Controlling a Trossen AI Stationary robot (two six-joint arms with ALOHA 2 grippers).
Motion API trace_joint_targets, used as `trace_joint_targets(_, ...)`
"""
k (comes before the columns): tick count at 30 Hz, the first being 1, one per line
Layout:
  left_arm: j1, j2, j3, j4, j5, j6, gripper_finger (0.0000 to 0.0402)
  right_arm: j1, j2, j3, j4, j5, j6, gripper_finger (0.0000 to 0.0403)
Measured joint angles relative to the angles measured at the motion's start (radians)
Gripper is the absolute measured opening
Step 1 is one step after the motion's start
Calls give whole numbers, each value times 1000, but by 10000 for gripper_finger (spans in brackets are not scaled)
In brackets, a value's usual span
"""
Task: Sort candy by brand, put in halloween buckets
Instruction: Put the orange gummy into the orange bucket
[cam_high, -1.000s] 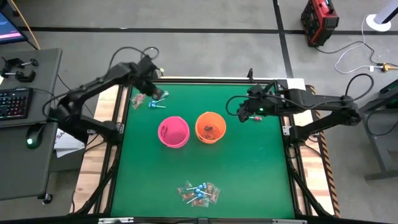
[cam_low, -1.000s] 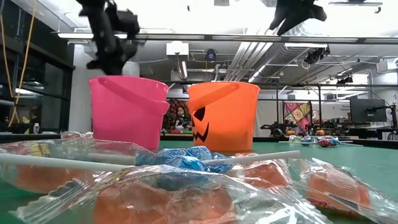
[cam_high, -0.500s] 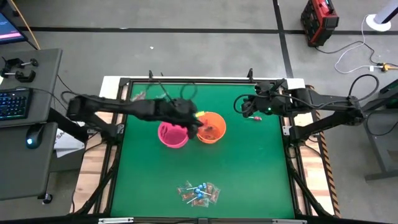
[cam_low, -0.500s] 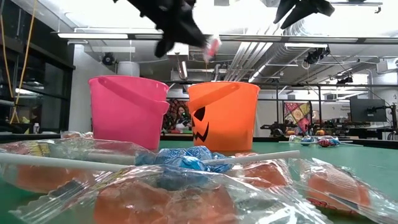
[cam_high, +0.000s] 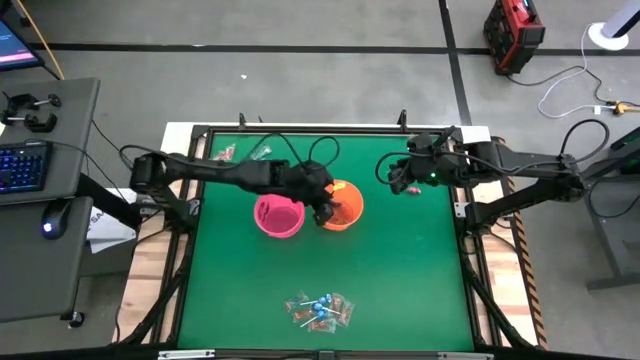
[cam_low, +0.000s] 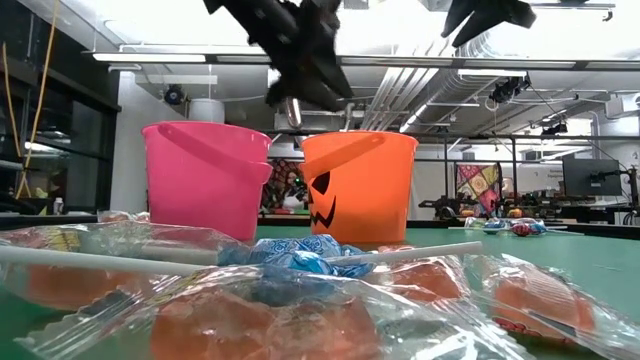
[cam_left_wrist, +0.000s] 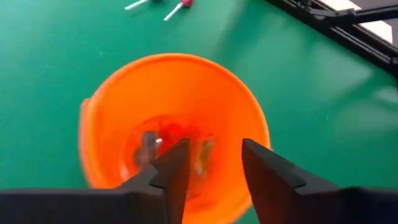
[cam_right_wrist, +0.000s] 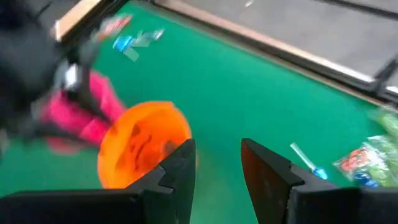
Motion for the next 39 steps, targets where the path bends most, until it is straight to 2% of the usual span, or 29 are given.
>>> trace_joint_targets(3,30,-102,14,-117,-4,49,159,15,2,-13,47,-187,-53,122)
trace_joint_targets(6,47,-225,14,-214,-15,76,166,88,3,-85,169,-389,-66,122)
trace_joint_targets(11,25,-437,2,-257,-107,77,168,276,42,-294,432,-537,74,122)
trace_joint_targets(14,-1,-548,-28,-251,-186,64,168,385,124,-377,635,-557,54,122)
trace_joint_targets(17,-14,-629,-55,-259,-263,24,168,454,246,-353,714,-557,-120,122)
trace_joint_targets(21,-14,-698,-86,-259,-322,-18,168,497,431,-245,670,-552,-387,122)
trace_joint_targets(27,-14,-722,-105,-278,-323,-76,168,512,672,-63,562,-559,-583,128)
trace_joint_targets(34,-15,-722,-105,-327,-314,-99,168,511,856,124,442,-587,-729,197)
trace_joint_targets(39,-15,-722,-105,-345,-314,-97,168,511,917,158,418,-576,-782,238)
